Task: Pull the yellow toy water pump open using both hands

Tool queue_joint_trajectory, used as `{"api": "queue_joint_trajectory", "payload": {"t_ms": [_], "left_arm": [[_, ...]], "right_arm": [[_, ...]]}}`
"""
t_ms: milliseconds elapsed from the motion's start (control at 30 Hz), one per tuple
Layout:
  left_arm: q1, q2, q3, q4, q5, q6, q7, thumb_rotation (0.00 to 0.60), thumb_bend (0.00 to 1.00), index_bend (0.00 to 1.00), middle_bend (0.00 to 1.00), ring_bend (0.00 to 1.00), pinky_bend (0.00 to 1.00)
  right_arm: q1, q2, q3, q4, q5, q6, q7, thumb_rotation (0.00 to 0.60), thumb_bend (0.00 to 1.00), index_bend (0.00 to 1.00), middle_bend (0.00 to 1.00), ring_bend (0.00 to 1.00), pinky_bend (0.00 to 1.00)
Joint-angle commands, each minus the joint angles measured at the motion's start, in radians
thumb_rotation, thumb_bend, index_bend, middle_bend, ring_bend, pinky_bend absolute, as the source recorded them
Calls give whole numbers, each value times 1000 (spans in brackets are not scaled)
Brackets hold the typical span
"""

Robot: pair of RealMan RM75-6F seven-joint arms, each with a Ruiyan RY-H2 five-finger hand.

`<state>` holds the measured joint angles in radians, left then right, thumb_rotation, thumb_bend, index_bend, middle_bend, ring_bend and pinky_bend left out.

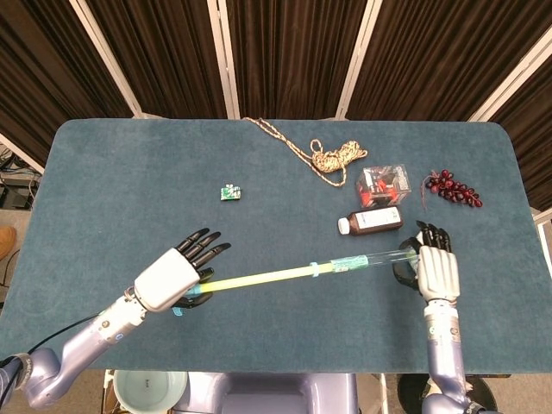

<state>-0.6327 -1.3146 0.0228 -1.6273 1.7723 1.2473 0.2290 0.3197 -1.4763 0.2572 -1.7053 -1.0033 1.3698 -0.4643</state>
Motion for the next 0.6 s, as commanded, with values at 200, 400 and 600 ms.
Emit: {"api": "queue_joint_trajectory", "payload": {"t_ms": [200,400,600], "left_arm": [[8,9,0,25,-5,0,-18,600,386,638,118,16,97],[11,13,1,34,0,1,-23,600,386,638,119,16,97],[18,21,3,39,4,7,-28,600,386,638,119,16,97]], "right_arm": [[-8,31,13,18,17,4,18,600,429,679,120,76,24],[-10,47,20,25,27,2,28,600,429,685,119,77,24],[-9,56,23,34,33,1,34,600,428,686,120,78,23]]}}
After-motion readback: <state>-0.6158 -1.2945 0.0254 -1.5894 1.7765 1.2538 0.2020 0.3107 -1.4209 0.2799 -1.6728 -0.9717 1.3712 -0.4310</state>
